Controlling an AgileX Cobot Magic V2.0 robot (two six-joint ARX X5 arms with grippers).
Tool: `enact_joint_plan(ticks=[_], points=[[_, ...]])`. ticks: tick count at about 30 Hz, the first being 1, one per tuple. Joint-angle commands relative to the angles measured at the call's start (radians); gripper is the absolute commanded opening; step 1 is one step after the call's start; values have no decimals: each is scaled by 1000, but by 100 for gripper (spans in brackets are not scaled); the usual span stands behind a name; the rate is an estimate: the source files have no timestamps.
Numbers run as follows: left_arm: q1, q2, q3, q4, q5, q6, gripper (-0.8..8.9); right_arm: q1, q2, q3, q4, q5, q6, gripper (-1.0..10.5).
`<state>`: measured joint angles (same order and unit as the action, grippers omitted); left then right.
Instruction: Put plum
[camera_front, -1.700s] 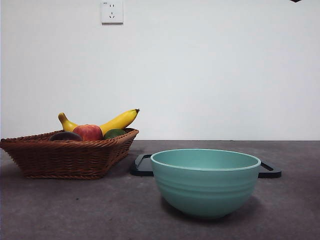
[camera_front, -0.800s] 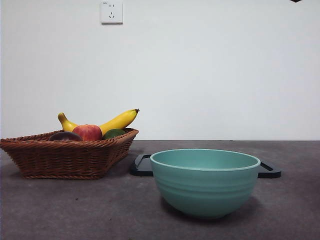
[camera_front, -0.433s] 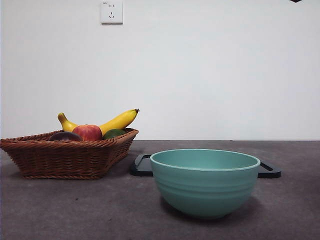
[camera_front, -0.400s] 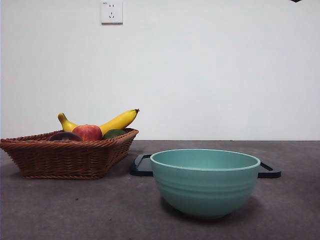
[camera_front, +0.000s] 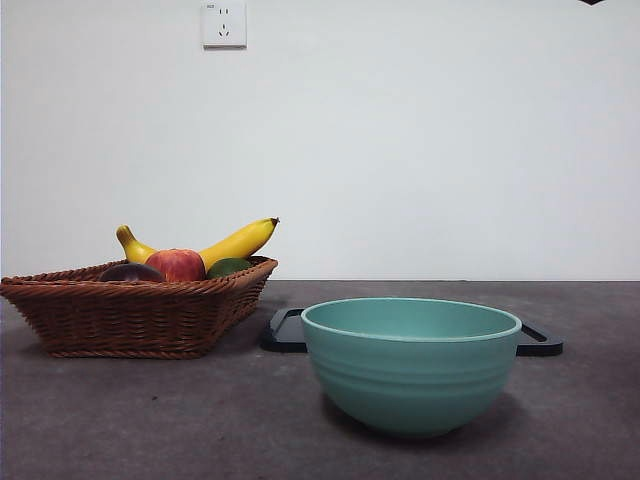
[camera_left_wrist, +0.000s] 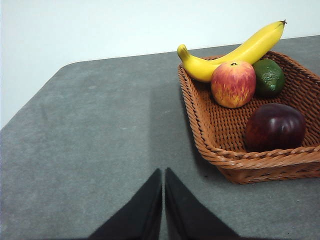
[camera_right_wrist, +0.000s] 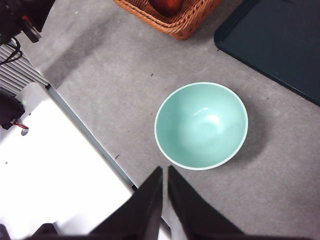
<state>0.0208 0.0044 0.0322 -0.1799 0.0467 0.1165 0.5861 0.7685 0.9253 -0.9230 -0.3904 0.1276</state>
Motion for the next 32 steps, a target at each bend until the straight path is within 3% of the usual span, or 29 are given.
enact_joint_plan(ticks=[1, 23, 25, 28, 32], points=[[2, -1, -21, -7, -3, -5, 8, 7, 7, 17, 10, -2, -10, 6], [2, -2, -21, -7, -3, -5, 8, 7, 6, 17, 9, -3, -8, 6], [2, -2, -21, -7, -3, -5, 8, 5, -2, 17, 18, 6, -44, 6], [2, -1, -21, -7, -3, -5, 8, -44, -15, 11, 66, 31, -103, 6], [2, -2, -21, -7, -3, -5, 8, -182, -69, -66, 307, 23, -139, 6]])
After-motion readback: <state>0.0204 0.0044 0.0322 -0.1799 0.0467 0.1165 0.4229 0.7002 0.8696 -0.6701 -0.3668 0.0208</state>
